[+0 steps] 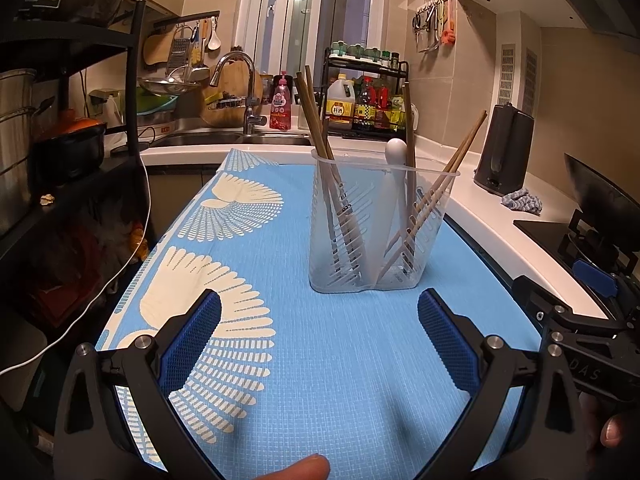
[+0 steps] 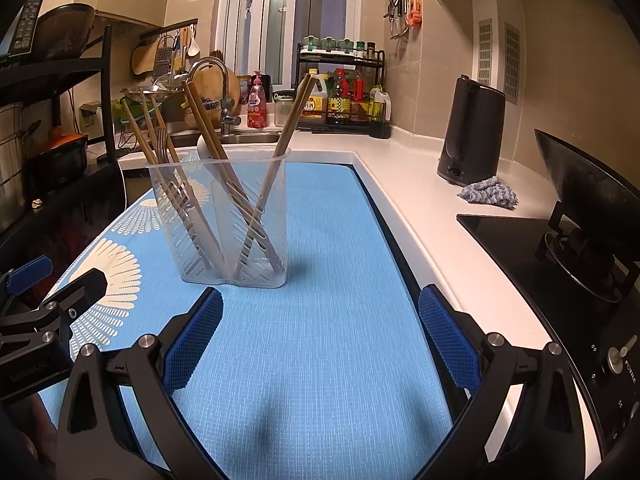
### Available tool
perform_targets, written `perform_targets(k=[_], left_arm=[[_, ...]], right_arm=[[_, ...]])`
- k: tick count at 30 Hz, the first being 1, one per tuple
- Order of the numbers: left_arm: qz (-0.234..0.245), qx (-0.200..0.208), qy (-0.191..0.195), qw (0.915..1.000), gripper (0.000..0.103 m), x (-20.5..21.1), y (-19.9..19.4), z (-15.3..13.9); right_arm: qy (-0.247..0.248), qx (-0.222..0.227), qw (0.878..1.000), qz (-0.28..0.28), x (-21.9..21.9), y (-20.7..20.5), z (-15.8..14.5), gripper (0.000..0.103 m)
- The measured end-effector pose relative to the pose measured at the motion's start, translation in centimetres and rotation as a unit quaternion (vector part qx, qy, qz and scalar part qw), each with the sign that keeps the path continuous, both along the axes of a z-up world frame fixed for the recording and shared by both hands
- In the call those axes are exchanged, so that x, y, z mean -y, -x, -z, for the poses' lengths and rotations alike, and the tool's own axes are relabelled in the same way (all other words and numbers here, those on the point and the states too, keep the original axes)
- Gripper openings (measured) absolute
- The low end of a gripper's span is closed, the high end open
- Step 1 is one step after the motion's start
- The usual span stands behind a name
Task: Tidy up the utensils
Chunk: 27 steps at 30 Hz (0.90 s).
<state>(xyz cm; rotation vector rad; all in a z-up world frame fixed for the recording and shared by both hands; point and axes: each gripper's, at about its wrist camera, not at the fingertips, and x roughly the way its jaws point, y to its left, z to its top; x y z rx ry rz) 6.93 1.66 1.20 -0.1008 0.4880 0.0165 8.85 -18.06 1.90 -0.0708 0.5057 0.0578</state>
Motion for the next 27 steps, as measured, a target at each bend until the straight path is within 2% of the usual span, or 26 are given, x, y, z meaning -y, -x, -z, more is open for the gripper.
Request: perform_targets(k=[27], left_arm=[[0.008, 0.004, -0.006, 0.9999, 0.096, 0.26, 0.15, 0.10]], right_arm=[[0.003, -0.001, 1.000, -0.002, -0.09, 0.01, 0.16, 0.097]])
